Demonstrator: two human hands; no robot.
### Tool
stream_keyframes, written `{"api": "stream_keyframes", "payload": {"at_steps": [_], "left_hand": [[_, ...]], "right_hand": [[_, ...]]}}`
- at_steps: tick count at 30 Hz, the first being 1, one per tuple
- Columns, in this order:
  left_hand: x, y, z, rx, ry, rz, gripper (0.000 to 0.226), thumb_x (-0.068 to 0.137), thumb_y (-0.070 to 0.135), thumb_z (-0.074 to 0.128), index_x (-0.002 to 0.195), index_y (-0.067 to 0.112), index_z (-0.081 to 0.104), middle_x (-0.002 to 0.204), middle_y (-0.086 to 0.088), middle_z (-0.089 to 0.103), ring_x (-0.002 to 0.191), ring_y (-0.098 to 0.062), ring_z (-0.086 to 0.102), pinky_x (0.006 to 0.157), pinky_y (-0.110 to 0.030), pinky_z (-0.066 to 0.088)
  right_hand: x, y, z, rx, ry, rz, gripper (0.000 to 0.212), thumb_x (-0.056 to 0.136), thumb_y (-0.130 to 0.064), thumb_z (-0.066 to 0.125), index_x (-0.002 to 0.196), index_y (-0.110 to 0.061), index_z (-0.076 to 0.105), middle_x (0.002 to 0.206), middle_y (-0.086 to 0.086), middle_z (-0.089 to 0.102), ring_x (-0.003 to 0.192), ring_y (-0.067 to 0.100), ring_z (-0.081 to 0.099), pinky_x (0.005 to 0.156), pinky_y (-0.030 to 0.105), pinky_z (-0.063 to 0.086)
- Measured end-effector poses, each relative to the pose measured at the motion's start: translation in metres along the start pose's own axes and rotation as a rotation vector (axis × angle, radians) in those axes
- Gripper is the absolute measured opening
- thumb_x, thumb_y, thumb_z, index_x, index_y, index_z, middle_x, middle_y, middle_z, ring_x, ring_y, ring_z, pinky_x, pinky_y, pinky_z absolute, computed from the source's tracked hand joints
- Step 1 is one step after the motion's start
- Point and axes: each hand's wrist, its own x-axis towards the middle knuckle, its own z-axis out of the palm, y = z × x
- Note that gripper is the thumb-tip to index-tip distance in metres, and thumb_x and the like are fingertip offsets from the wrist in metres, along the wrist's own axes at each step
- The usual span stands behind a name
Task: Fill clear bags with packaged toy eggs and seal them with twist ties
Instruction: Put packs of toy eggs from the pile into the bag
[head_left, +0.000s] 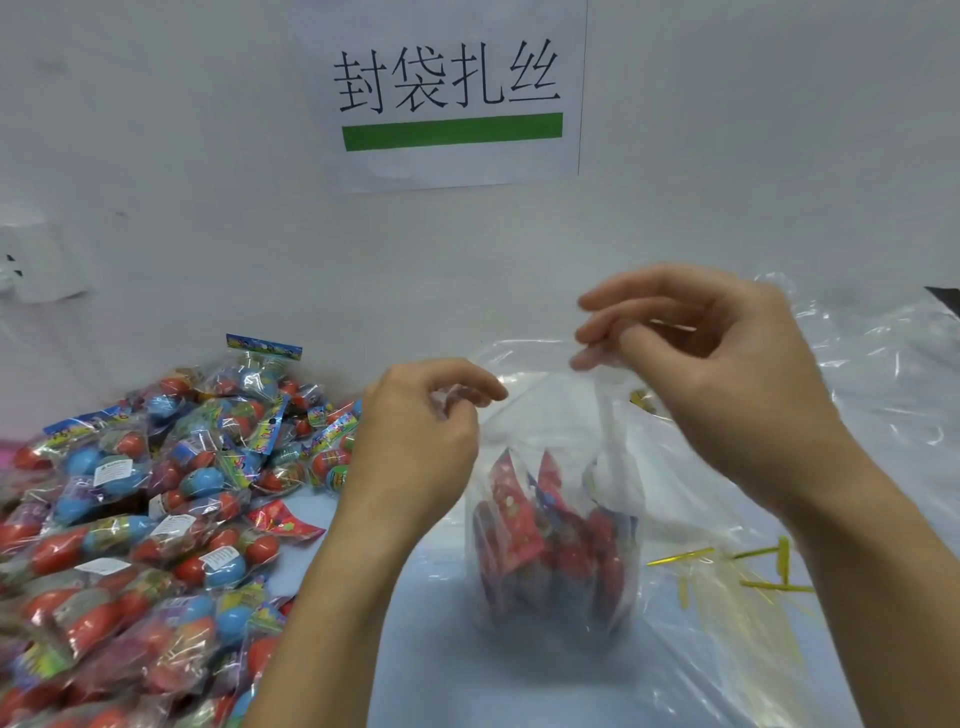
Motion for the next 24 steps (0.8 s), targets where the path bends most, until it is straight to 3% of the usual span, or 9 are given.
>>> {"api": "stream_keyframes", "payload": {"at_steps": [3,5,8,11,15,16,18,21,24], "left_hand": [[0.001,0.0,-0.003,-0.003,0.075,0.01,0.04,0.088,-0.001,0.054,0.074,0.03,0.075,0.075,0.016,0.072,0.066,0.002,0.062,0.054,-0.006,0.042],[0.001,0.001,-0.002,-0.036,0.128,0.03,0.037,0.089,0.002,0.054,0.077,0.029,0.076,0.072,0.016,0.071,0.064,-0.002,0.061,0.056,-0.011,0.047],[0.002,0.001,0.0,-0.152,0.2,0.027,0.035,0.091,0.001,0.053,0.083,0.026,0.078,0.069,0.009,0.07,0.06,-0.017,0.06,0.057,-0.032,0.055],[0.002,0.001,-0.005,-0.241,0.237,0.019,0.036,0.092,0.004,0.056,0.079,0.03,0.076,0.064,0.008,0.065,0.061,-0.014,0.061,0.05,-0.026,0.045],[0.003,0.001,-0.009,-0.426,0.197,0.027,0.034,0.095,0.002,0.058,0.092,0.031,0.076,0.086,-0.001,0.069,0.07,-0.018,0.063,0.055,-0.017,0.05],[0.004,0.0,-0.01,-0.484,0.181,0.029,0.034,0.095,0.001,0.058,0.098,0.031,0.074,0.091,0.0,0.067,0.074,-0.017,0.063,0.059,-0.018,0.051],[0.006,-0.003,-0.013,-0.624,0.146,0.021,0.03,0.092,0.006,0.06,0.107,0.03,0.069,0.097,0.0,0.068,0.084,-0.017,0.066,0.067,-0.023,0.055],[0.011,-0.018,-0.027,-0.627,0.112,-0.019,0.026,0.086,0.022,0.056,0.109,0.028,0.068,0.103,0.0,0.074,0.099,-0.019,0.07,0.074,-0.032,0.057],[0.014,-0.042,-0.046,-0.263,0.04,-0.088,0.032,0.093,0.008,0.054,0.11,0.03,0.068,0.104,0.01,0.074,0.105,-0.015,0.069,0.085,-0.039,0.056]], "right_hand": [[0.001,0.005,-0.01,0.061,0.071,0.009,0.037,0.092,0.013,0.05,0.091,-0.015,0.074,0.084,0.007,0.076,0.073,0.02,0.076,0.079,0.028,0.061],[0.001,0.013,-0.015,0.005,0.109,0.022,0.037,0.091,0.013,0.052,0.091,-0.016,0.074,0.084,0.005,0.077,0.079,0.018,0.076,0.084,0.033,0.061],[0.002,0.024,-0.025,-0.066,0.226,-0.007,0.04,0.086,0.009,0.053,0.088,-0.025,0.074,0.085,-0.003,0.077,0.089,0.013,0.074,0.088,0.035,0.06],[0.003,0.034,-0.039,-0.095,0.198,0.058,0.045,0.081,0.006,0.049,0.092,-0.03,0.074,0.091,-0.002,0.077,0.089,0.013,0.074,0.085,0.028,0.059],[-0.007,0.052,-0.055,-0.23,-0.265,0.386,0.056,0.085,0.013,0.058,0.11,-0.036,0.069,0.111,-0.003,0.075,0.091,0.008,0.073,0.086,0.023,0.058],[-0.012,0.055,-0.056,-0.218,-0.427,0.486,0.057,0.083,0.002,0.071,0.118,-0.043,0.065,0.12,-0.008,0.071,0.098,0.007,0.072,0.092,0.029,0.058],[-0.018,0.056,-0.053,-0.218,-0.694,0.655,0.084,0.062,-0.033,0.091,0.129,-0.062,0.05,0.131,-0.022,0.061,0.114,0.005,0.065,0.1,0.034,0.054],[-0.02,0.059,-0.041,-0.229,-0.842,0.702,0.114,0.045,-0.054,0.092,0.138,-0.07,0.027,0.14,-0.029,0.047,0.122,-0.004,0.054,0.095,0.019,0.051],[-0.021,0.065,-0.035,-0.229,-0.883,0.704,0.131,0.042,-0.056,0.091,0.151,-0.059,0.017,0.151,-0.024,0.039,0.134,0.002,0.046,0.101,0.02,0.045]]}}
